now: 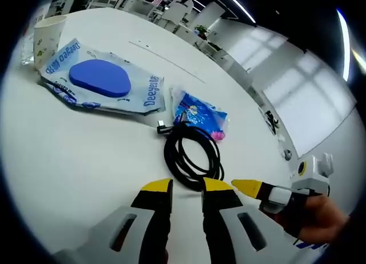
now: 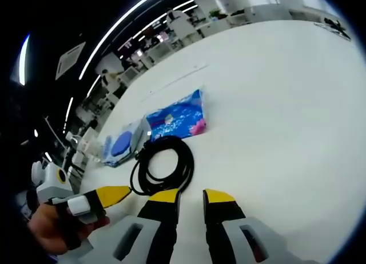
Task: Arrange the tabletop items into an orderly group along one side of the table until the central work area is clear of visible clutter.
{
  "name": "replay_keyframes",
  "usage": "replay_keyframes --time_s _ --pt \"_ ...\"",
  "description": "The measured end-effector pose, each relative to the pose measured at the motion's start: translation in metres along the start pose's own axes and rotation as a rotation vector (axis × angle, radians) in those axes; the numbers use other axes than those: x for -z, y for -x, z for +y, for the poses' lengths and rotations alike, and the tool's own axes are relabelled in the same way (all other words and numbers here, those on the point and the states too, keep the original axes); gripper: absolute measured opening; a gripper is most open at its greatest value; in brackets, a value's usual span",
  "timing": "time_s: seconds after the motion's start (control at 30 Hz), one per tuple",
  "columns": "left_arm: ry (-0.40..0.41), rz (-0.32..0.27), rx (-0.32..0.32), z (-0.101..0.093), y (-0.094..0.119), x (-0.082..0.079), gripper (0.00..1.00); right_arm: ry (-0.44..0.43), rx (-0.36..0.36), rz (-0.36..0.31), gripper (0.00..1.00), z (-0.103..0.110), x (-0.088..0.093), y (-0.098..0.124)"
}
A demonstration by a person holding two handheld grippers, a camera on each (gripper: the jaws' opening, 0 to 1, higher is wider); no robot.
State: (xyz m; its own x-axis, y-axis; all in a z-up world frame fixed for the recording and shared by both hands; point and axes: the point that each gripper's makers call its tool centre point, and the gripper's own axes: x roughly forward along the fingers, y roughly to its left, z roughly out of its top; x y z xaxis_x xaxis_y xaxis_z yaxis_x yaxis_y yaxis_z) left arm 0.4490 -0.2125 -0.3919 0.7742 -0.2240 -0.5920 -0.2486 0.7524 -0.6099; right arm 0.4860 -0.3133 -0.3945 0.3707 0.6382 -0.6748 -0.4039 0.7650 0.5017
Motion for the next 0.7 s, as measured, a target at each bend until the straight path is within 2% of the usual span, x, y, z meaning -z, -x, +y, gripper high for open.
replay_keyframes --time_s 0.1,0.23,0.33,0.4,0.7 --pt "0.023 -0.008 0.003 0.000 -0.007 -0.002 0.18 -0.002 -0.004 0.002 0.13 -0.006 -0.002 -0.002" --pt "0.049 -0.017 0.001 -0.006 -0.012 -0.003 0.15 0.004 -0.011 0.007 0.13 -0.001 -0.001 0.002" --pt "0.068 -0.015 -0.035 -0.004 -0.014 0.000 0.09 0.012 -0.014 0.013 0.13 -0.002 0.000 0.001" --pt "0.076 -0.025 -0.027 -0.007 -0.014 -0.003 0.05 0.014 -0.013 0.015 0.13 -0.002 0.001 0.002" --pt "0.030 -0.008 -0.039 -0.004 -0.005 0.001 0.04 0.010 -0.004 0.013 0.13 -0.003 0.001 -0.002"
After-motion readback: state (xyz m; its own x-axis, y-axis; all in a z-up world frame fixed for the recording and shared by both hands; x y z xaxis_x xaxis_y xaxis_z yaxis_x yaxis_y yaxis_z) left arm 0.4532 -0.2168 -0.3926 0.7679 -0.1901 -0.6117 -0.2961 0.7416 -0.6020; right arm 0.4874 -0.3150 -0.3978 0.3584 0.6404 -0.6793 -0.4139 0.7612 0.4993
